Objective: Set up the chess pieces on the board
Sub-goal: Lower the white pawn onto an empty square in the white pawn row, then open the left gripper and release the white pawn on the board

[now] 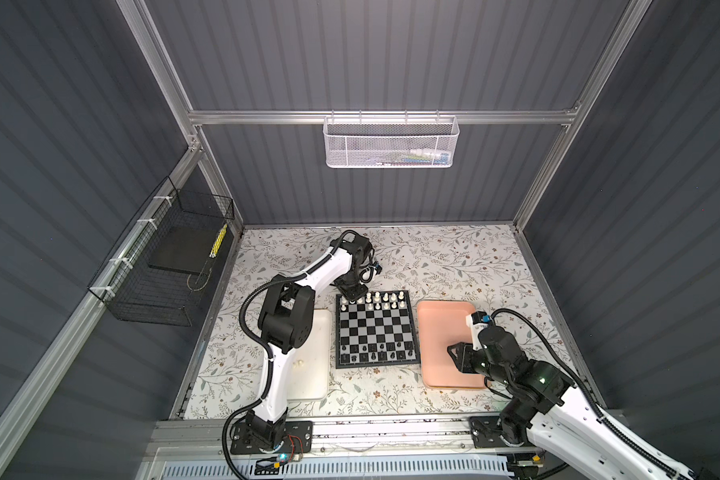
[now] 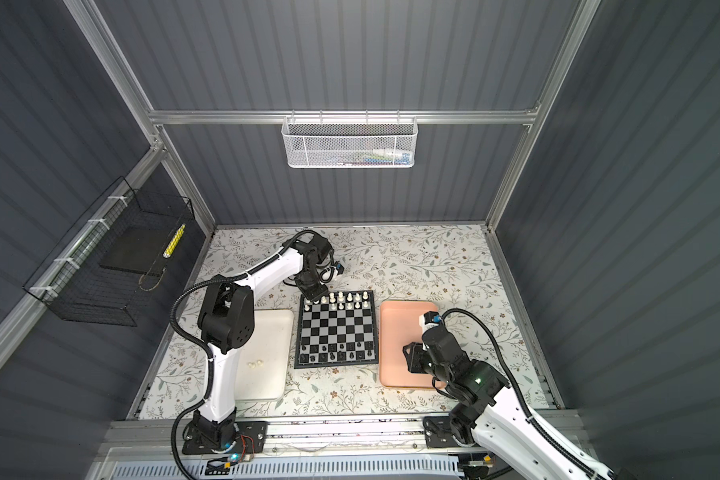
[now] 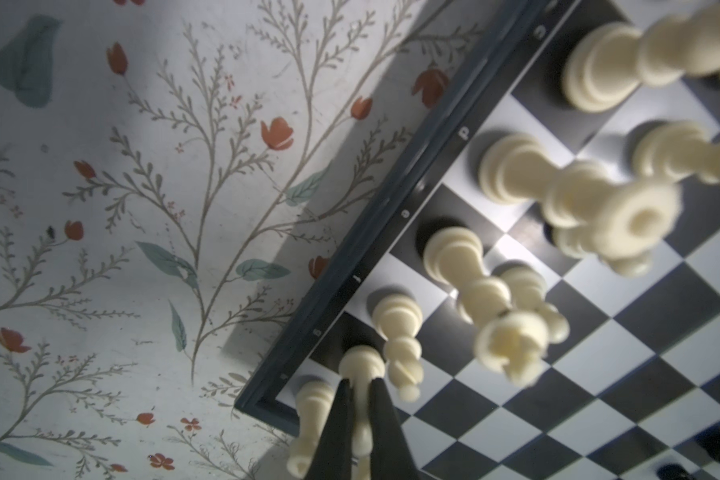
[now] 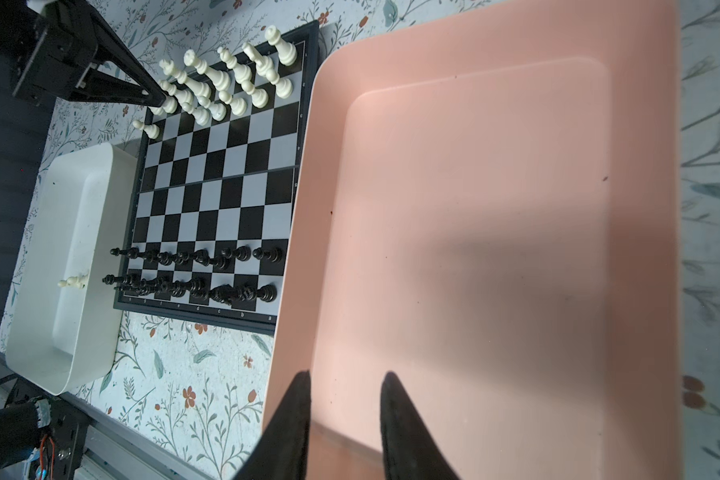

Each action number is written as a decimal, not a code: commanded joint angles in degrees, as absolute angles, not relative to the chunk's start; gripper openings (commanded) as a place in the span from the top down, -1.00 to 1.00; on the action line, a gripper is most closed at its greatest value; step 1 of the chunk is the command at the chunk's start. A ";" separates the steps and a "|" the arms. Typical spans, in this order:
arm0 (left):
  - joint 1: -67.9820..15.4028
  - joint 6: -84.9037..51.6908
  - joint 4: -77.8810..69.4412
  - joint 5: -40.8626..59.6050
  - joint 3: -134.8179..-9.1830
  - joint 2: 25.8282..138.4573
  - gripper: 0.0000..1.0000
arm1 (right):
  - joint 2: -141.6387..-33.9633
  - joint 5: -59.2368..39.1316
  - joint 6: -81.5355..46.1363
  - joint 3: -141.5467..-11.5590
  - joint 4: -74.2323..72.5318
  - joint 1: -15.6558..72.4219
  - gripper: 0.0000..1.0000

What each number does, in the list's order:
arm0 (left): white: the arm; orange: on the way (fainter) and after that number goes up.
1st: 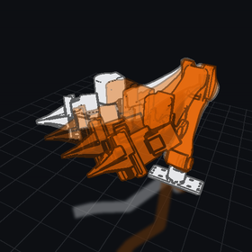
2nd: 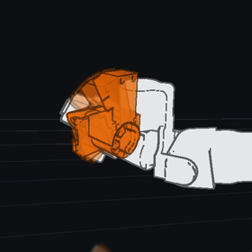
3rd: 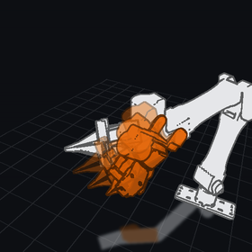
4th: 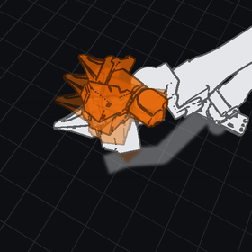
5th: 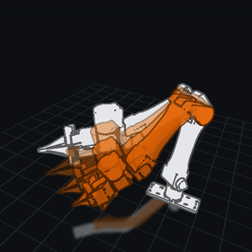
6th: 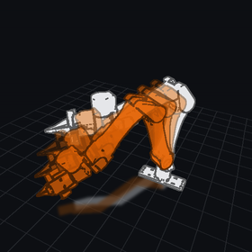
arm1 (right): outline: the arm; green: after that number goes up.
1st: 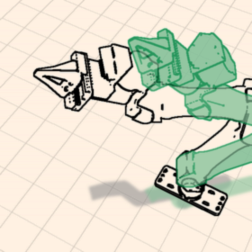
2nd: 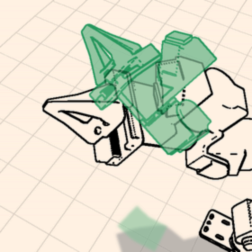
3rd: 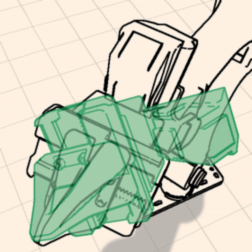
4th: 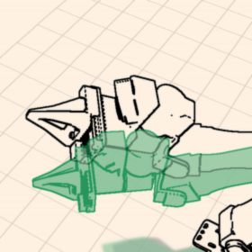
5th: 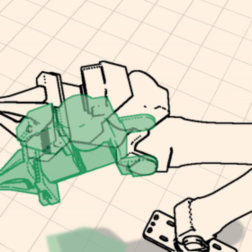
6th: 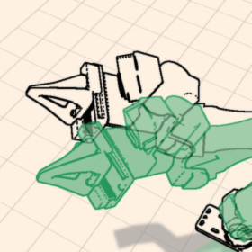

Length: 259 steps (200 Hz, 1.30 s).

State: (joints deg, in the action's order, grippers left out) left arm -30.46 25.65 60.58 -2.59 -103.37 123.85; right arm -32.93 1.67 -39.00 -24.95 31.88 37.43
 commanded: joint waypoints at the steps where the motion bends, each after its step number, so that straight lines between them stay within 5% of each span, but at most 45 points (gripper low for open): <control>1: -30.70 25.44 61.19 -2.81 -105.42 125.31 0.80 | -32.42 1.92 -39.01 -24.26 32.99 37.28 0.36; 88: -30.75 26.10 61.48 -3.25 -105.38 125.68 0.71 | -32.82 1.74 -38.85 -24.31 32.87 37.28 0.35; 137: -30.76 25.97 61.19 -3.58 -105.48 125.62 0.46 | -33.23 1.76 -38.67 -24.32 32.61 37.34 0.35; 259: -30.72 26.25 62.52 -3.69 -106.95 124.19 0.35 | -33.43 1.41 -38.59 -24.31 32.59 37.28 0.34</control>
